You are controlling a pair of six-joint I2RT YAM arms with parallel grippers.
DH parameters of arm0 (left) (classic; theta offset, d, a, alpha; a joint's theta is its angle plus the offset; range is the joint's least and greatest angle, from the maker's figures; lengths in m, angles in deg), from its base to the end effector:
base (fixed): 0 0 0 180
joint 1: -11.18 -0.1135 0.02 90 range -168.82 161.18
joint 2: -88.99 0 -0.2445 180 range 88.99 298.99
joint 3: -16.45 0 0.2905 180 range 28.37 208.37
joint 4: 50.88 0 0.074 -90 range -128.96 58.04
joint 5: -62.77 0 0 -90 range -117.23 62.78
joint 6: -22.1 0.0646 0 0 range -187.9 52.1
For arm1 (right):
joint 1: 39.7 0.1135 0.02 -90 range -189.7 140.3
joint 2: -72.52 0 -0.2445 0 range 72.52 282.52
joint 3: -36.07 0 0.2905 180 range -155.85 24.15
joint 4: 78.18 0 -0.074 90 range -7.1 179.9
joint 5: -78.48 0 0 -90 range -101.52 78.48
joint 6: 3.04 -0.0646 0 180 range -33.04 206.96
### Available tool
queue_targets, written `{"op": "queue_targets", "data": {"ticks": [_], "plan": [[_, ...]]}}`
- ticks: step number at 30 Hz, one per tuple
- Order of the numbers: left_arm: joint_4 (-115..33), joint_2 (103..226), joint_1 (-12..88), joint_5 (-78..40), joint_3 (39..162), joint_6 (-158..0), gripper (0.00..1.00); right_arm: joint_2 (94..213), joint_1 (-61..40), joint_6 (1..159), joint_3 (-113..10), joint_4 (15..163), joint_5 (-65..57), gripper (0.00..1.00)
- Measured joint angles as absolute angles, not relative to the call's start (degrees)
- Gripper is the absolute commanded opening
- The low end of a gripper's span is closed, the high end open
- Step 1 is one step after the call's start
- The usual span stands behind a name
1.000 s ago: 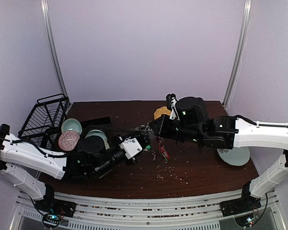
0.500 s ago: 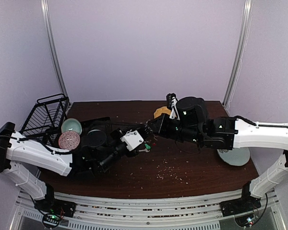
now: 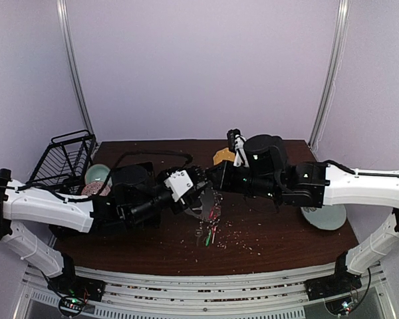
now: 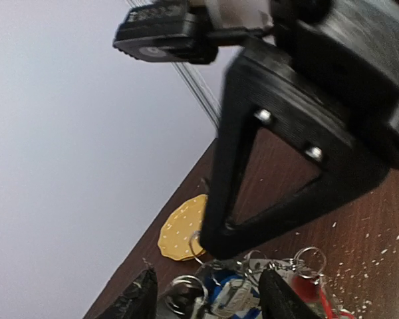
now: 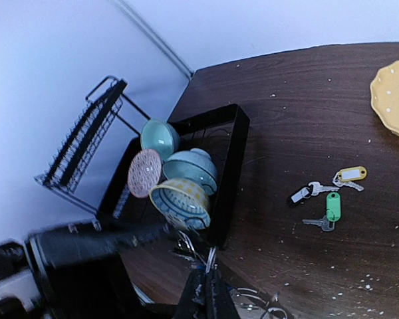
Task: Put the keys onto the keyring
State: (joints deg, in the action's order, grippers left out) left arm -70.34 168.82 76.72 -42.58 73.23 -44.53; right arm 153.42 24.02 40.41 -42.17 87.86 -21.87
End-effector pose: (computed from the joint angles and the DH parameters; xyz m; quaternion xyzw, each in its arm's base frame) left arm 0.1730 -0.3390 0.2319 0.4407 0.5797 -0.1533 0.6681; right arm 0.1890 0.3565 0.3021 -0.0659 0.7977 0.4469 0.3995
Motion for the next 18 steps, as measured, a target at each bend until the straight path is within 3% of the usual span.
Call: {"op": "queue_targets", "data": {"ticks": [4,9,15,18], "plan": [[-61.96,163.56,74.6,-32.92,75.11,-50.08,0.67,153.31,24.07,47.49,-43.55,83.81,-19.64,0.0],[-51.23,159.29,74.53,-23.96,80.53,-55.09,0.61,152.3,24.18,53.96,-45.45,79.57,-17.35,0.0],[-38.6,156.45,72.15,-20.2,83.27,-56.16,0.72,151.06,24.18,56.76,-47.9,75.49,-16.91,0.0],[-33.94,156.93,71.76,-19.76,83.35,-56.9,0.61,150.71,24.18,56.76,-48.03,75.2,-16.47,0.0]]}}
